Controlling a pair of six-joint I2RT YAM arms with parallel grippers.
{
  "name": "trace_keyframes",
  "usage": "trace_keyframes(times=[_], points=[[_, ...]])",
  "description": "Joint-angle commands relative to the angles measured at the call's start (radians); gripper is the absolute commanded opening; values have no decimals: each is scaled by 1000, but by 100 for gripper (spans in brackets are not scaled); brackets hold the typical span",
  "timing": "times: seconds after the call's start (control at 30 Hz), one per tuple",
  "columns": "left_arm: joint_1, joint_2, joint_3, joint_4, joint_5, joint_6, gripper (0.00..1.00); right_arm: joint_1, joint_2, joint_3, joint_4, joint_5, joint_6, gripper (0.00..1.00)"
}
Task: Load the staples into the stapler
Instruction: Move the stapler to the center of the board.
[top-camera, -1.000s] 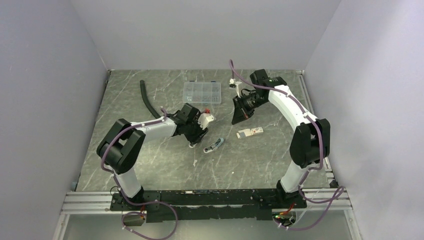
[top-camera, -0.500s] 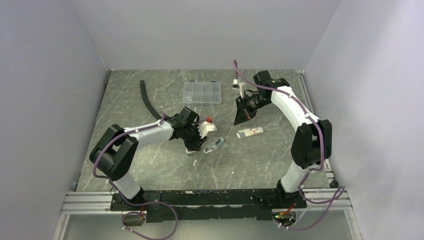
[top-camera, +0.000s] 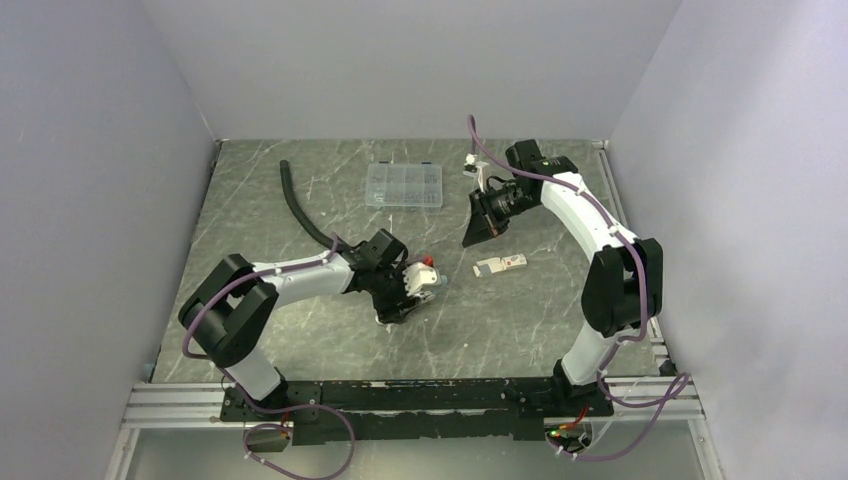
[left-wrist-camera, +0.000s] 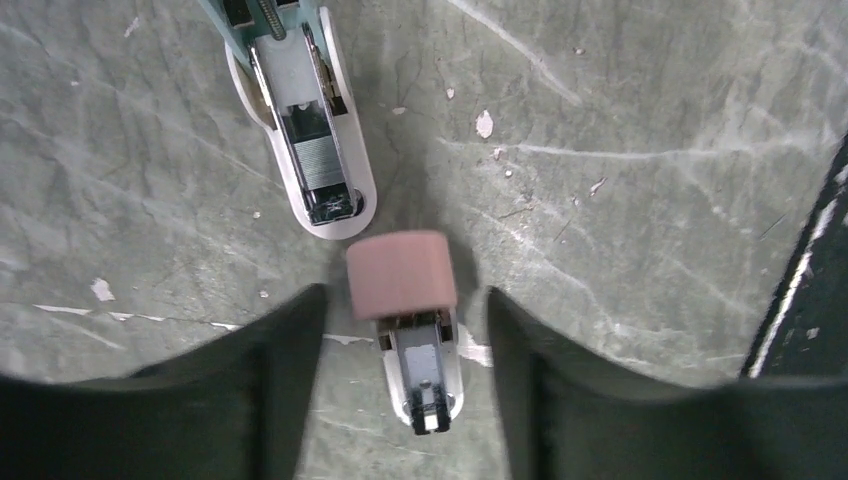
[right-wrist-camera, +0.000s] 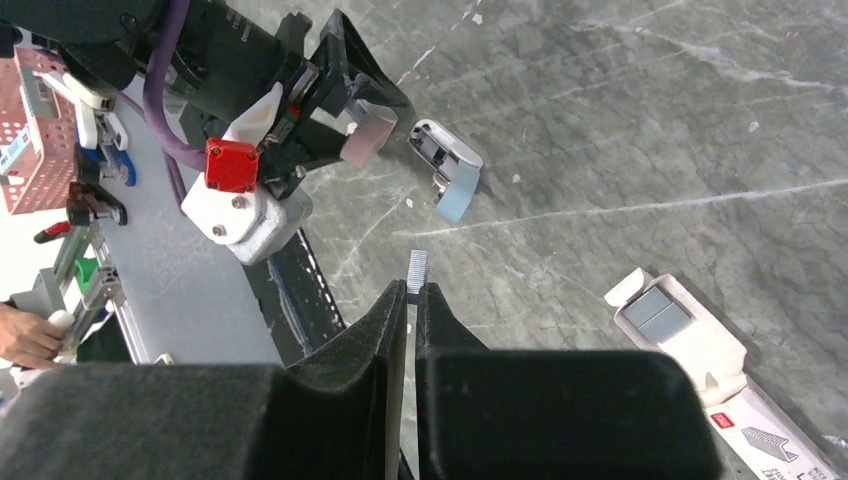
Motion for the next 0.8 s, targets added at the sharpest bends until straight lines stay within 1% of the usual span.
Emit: trace_keyframes(times=[0.0,0.07,0.1,0.2,0.3,0.37,0.4,0.47,0.57,0.67,0.77], points=[[-5,-50,-15,20,-30,9,71,17,-11,3,87,-32,45,0],[-5,-71,-10,10,-31,11,90,32,-26,-27,140,-24,76,0],[-6,-82,-6,3,-32,12,94,41,-37,-52,180,-24,100,0],[-6,-136,9,-37,-39,31,95,88,-55,-102,260,-8,167,0],[16,-216,30,-124,-23,108,95,154,-54,-96,306,3,226,0],[94,-245,61,-208,33,142,95,207,-50,-87,337,9,272,0],[148,-266,71,-247,91,163,95,246,-45,-78,348,16,295,0],[256,-306,83,-313,151,195,95,300,-28,-59,368,32,348,0],[381,-364,95,-401,166,247,95,353,11,-33,395,35,451,0],[483,-406,89,-411,156,243,95,396,80,13,392,30,538,0],[577,-420,81,-367,150,179,95,433,159,75,358,31,579,0]])
